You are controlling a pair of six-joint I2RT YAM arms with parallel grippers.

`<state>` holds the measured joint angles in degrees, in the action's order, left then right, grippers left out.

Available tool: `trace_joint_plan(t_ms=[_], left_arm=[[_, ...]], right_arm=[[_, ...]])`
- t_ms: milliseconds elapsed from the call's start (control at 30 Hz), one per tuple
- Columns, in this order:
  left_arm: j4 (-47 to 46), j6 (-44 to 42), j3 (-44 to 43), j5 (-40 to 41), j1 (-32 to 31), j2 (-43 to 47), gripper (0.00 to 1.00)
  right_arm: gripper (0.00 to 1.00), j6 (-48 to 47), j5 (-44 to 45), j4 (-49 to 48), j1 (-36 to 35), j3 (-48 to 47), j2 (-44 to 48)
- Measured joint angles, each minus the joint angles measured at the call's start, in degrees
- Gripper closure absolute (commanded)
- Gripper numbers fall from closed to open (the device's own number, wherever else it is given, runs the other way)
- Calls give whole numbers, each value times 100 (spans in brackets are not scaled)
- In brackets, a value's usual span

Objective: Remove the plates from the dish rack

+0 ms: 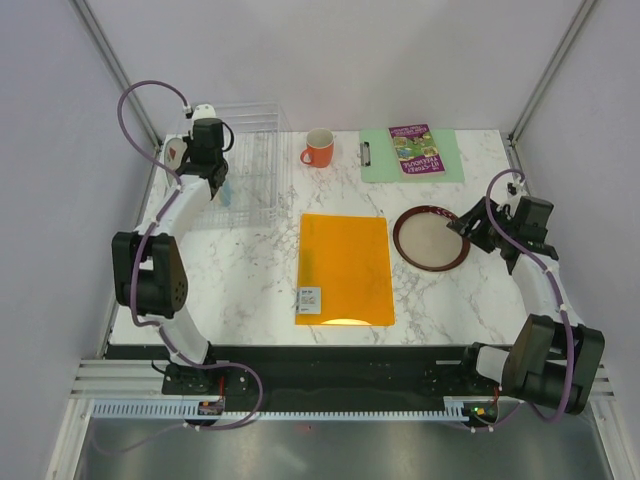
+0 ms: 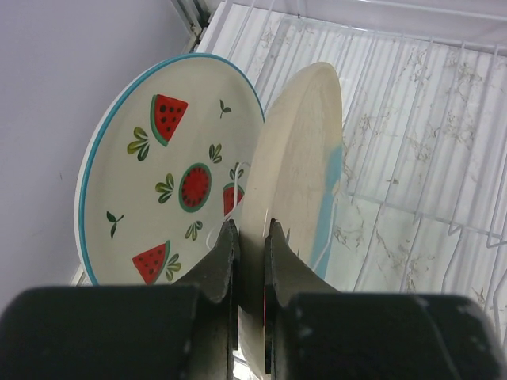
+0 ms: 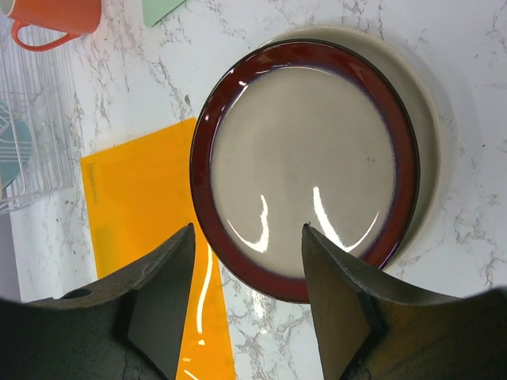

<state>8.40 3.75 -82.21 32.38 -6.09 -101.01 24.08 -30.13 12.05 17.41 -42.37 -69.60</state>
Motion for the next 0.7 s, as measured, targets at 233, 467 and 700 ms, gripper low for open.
trace_joint_plan(t_ms=[233, 467, 700], left_arm=[[433, -4, -31, -87, -4, 236, 98], [841, -87, -212, -15, -4, 881, 98], [999, -105, -354, -59, -2, 1453, 98]], right_arm=[[37, -66, 129, 140, -212, 0, 98], [36, -85, 240, 278, -409, 0, 352], [36, -83, 299, 391, -542, -33, 487]])
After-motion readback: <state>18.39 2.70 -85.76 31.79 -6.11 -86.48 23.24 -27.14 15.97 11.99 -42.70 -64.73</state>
